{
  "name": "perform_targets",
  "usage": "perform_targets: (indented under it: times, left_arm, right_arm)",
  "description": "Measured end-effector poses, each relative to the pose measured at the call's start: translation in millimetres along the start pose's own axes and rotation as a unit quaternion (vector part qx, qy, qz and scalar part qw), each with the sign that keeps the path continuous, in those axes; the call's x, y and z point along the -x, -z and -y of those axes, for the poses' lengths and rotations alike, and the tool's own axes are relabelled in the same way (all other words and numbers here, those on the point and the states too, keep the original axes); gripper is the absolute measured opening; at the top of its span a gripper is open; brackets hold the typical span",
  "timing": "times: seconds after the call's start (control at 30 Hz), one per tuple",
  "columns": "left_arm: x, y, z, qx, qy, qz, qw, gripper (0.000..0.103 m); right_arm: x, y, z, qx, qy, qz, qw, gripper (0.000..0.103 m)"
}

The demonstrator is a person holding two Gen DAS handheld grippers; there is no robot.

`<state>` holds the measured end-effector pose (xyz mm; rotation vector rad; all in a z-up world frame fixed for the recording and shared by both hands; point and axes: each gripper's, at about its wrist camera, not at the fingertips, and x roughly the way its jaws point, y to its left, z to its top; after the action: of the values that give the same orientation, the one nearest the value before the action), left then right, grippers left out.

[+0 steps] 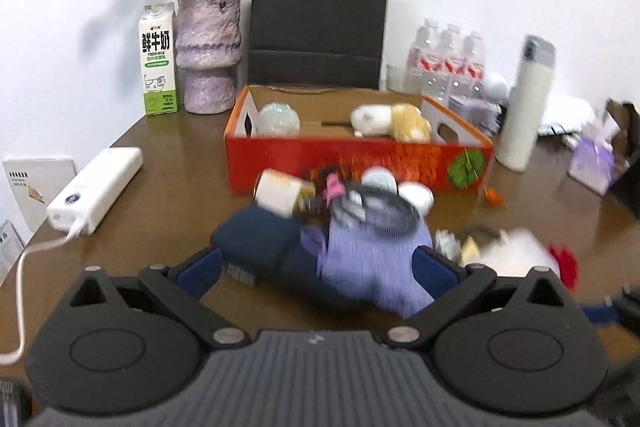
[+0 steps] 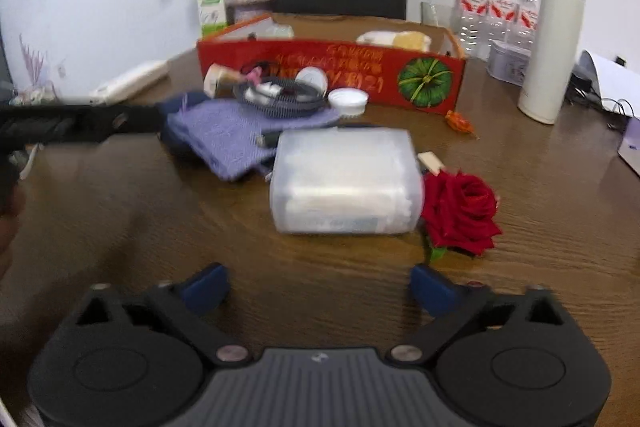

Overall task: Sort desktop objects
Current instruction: 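Move both tools back over the remaining items on the table, then grasp the white round disc with left tool while right tool grasps the black coiled cable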

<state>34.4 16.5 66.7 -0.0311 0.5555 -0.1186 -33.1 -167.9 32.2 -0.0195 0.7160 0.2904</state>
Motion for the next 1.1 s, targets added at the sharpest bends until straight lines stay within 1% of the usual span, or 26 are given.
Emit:
perform_targets:
  times: [0.07,0.1,0.13,0.17,0.23,0.27,0.3,0.33,0.37,0.4,0.43,0.47,0.5,0.53,0.57,0.63,0.7,0.73,0.77,0.8,0.83,0.9,0.93,0.97,1.0,1.1]
  left_arm:
    - [-13.4,-19.5,1.5,0.003,0.021,0.013,0.9997,0.103]
    - [-22.0,-28.4,5.7,-0.015,0.034,0.024,0.9990,0.103]
    - [-32.7,-36.8,11.8,-0.045,0.034,0.025,0.9981,0.103]
    - [-44.7,-44.1,18.2,-0.071,0.023,0.018,0.9970,0.103]
    - [-69.2,-53.9,26.6,-0.108,0.008,-0.003,0.9941,0.095]
    - [-82.4,-56.7,27.8,-0.117,0.015,-0.023,0.9928,0.088]
    - [-92.6,-57.4,27.3,-0.122,0.025,-0.042,0.9914,0.083]
    - [-103.1,-56.8,26.3,-0.124,0.033,-0.059,0.9899,0.082]
    - [-112.0,-55.3,26.7,-0.128,0.031,-0.073,0.9885,0.080]
    - [-120.4,-53.5,28.7,-0.136,0.024,-0.085,0.9868,0.076]
    - [-125.2,-50.4,31.0,-0.148,0.023,-0.085,0.9850,0.075]
    - [-129.0,-47.1,33.5,-0.161,0.027,-0.087,0.9828,0.065]
    - [-130.9,-43.5,34.8,-0.166,0.029,-0.087,0.9818,0.042]
    - [-132.6,-40.2,33.8,-0.161,0.020,-0.092,0.9824,0.027]
    - [-129.8,-36.7,30.5,-0.154,0.024,-0.087,0.9840,0.024]
    - [-119.2,-33.0,25.3,-0.141,0.049,-0.071,0.9862,0.021]
    - [-109.7,-31.2,23.8,-0.137,0.048,-0.055,0.9878,0.019]
    - [-105.2,-31.0,24.7,-0.141,0.044,-0.041,0.9882,0.018]
    - [-99.9,-30.9,24.9,-0.143,0.042,-0.028,0.9885,0.016]
    - [-94.1,-32.3,25.0,-0.142,0.041,-0.021,0.9888,0.013]
    - [-86.0,-35.8,24.3,-0.137,0.042,-0.010,0.9896,0.012]
    - [-64.2,-44.5,23.4,-0.132,0.058,0.022,0.9893,0.009]
    - [-51.7,-49.3,22.8,-0.128,0.065,0.037,0.9890,0.009]
    - [-38.3,-53.9,21.9,-0.122,0.071,0.053,0.9886,0.008]
    - [-23.8,-57.5,19.7,-0.114,0.081,0.066,0.9881,0.000]
    - [13.7,-63.4,12.0,-0.072,0.115,0.081,0.9874,0.000]
  right_arm:
    - [14.8,-10.6,5.8,-0.005,-0.014,0.044,0.999,0.083]
    - [18.5,-17.5,8.3,-0.005,-0.012,0.060,0.998,0.083]
    - [20.1,-25.2,11.6,-0.006,-0.004,0.075,0.997,0.083]
    - [18.7,-36.1,15.5,-0.006,0.009,0.093,0.996,0.083]
    - [7.1,-55.1,22.3,-0.007,0.032,0.103,0.994,0.079]
    - [-3.0,-67.7,28.8,-0.013,0.042,0.102,0.994,0.069]
    - [-10.8,-76.1,34.2,-0.022,0.042,0.102,0.994,0.059]
    - [-18.9,-84.6,40.4,-0.032,0.038,0.103,0.993,0.056]
    - [-28.6,-94.2,46.9,-0.042,0.031,0.102,0.993,0.053]
    - [-37.0,-100.8,50.2,-0.048,0.024,0.099,0.994,0.053]
    - [-45.8,-107.2,51.0,-0.049,0.014,0.097,0.994,0.053]
    - [-56.2,-113.6,51.2,-0.046,-0.001,0.094,0.994,0.051]
    - [-65.4,-118.0,51.5,-0.045,-0.015,0.090,0.995,0.050]
    - [-75.1,-122.9,52.2,-0.044,-0.031,0.084,0.995,0.049]
    - [-86.8,-128.2,50.7,-0.044,-0.050,0.074,0.995,0.048]
    - [-107.5,-138.7,47.4,-0.037,-0.076,0.053,0.995,0.045]
    - [-130.4,-147.4,36.0,-0.013,-0.090,0.025,0.996,0.042]
    - [-143.7,-149.7,30.6,-0.003,-0.087,-0.002,0.996,0.039]
    - [-149.7,-149.7,27.1,-0.006,-0.088,-0.020,0.996,0.029]
    - [-152.8,-150.0,23.6,-0.003,-0.096,-0.030,0.995,0.016]
    - [-149.4,-149.8,21.2,0.001,-0.100,-0.025,0.995,0.013]
    - [-131.3,-148.5,22.0,-0.006,-0.095,0.001,0.995,0.012]
    - [-116.7,-147.4,23.1,-0.010,-0.098,0.019,0.995,0.009]
    - [-105.0,-147.4,24.8,-0.012,-0.101,0.031,0.994,0.002]
    - [-89.5,-145.8,25.3,-0.012,-0.104,0.045,0.994,0.002]
    - [-43.9,-133.7,23.1,-0.009,-0.097,0.080,0.992,0.000]
